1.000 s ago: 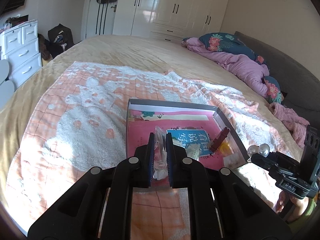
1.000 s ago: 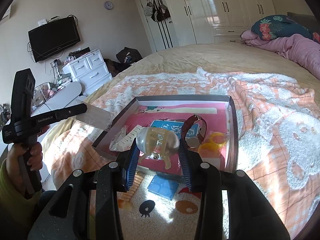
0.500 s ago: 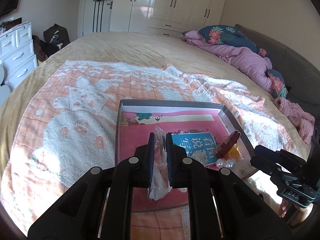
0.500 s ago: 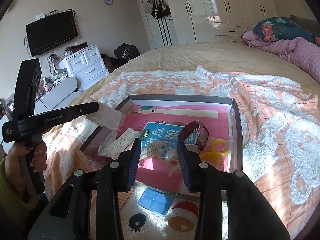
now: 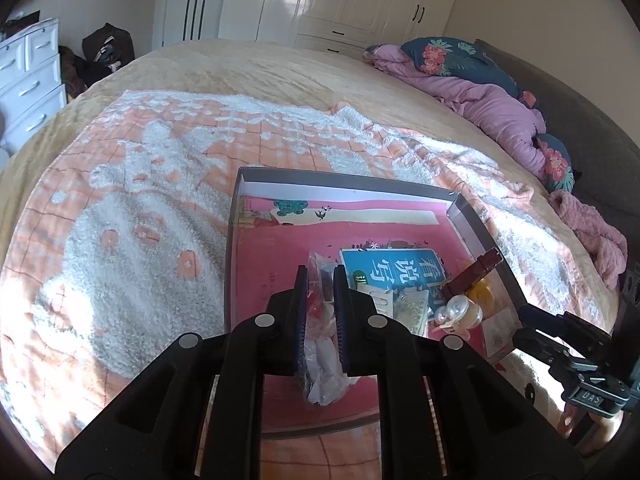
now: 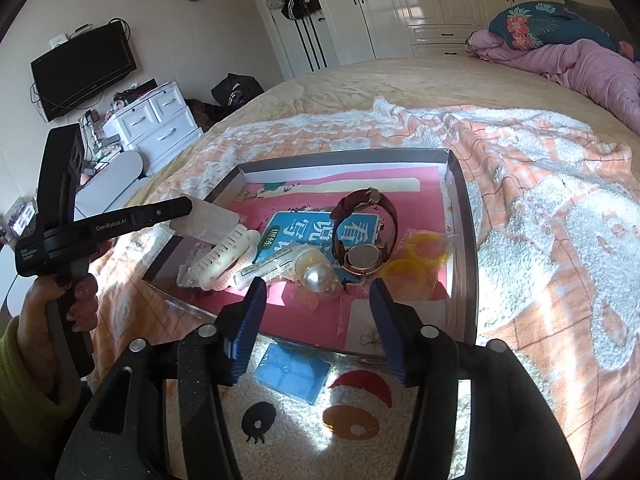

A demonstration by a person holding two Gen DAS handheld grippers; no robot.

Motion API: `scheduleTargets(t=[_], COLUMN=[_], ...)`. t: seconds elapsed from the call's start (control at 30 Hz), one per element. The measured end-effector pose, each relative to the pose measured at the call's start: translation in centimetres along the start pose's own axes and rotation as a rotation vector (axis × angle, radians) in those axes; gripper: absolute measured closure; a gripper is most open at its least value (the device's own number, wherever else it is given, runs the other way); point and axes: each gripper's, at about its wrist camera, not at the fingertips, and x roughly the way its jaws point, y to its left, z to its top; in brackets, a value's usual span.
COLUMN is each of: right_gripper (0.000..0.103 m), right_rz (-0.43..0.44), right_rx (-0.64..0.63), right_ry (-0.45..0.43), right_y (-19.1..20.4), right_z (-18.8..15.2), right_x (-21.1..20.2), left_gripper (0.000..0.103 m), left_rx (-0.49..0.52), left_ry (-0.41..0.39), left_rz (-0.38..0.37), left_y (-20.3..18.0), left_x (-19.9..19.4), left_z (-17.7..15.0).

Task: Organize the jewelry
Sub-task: 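Carry the pearl clip and clear bag into the box and open both tools, then withdraw both tools from the grey box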

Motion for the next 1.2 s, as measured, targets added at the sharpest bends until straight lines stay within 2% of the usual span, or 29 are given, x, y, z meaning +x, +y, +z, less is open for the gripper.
scheduleTargets(t=[0.07, 0.17, 0.37, 0.43, 0.6, 0.67, 0.8, 0.87, 1.0, 1.2], right_gripper=[0.026, 0.016, 0.010, 0.009, 0.009, 0.008, 0.007, 0.006, 0.005, 0.005], right_rz=[-0.006, -0.008, -0.017, -0.017, -0.018, -0.017, -0.016, -0.013, -0.017, -0.023], right_rx=[0.006, 0.023, 0.033, 0.033, 0.032, 0.028, 0.013, 0.011, -0.003, -0.015], right_ry=[-0.009, -0.028, -0.042, -0.046, -0.057, -0.064, -0.079, -0.089, -0.103, -0.112], right_y=[0.1, -0.1, -0.3, -0.3, -0.3, -0.1, 0.3, 0.5, 0.8, 1.0], right_z=[0.0, -0.1, -0.1, -0.1, -0.3, -0.3, -0.3, -0.2, -0.3, -0.5], right_x=[-0.3, -0.9, -1.9, -2.3, -3.3, -3.8, -4.9, -5.4, -6.3, -7.2], left_gripper=[0.097, 0.096, 0.096, 0.091, 0.070, 0.066, 0.040, 0.038, 0.019, 0.010], left_rx=[-0.001, 0.003, 0.006, 0.007, 0.007, 0.008, 0.009, 0.008, -0.006, 0.013], left_ry=[0.002, 0.005, 0.012, 0.008, -0.011, -0.017, -0.043, -0.053, -0.076, -0.121], left_rz=[0.001, 0.005, 0.005, 0.005, 0.006, 0.007, 0.009, 0.004, -0.013, 0.008], left_y=[0.0, -0.1, -0.2, -0.2, -0.3, -0.4, -0.7, -0.8, -0.8, -1.5], left_x=[0.0, 0.1, 0.1, -0.1, -1.2, -1.7, -3.2, -4.0, -5.6, -8.0], left_z=[0.0, 0.0, -0.1, -0.1, 0.1, 0.2, 0.4, 0.4, 0.4, 0.1])
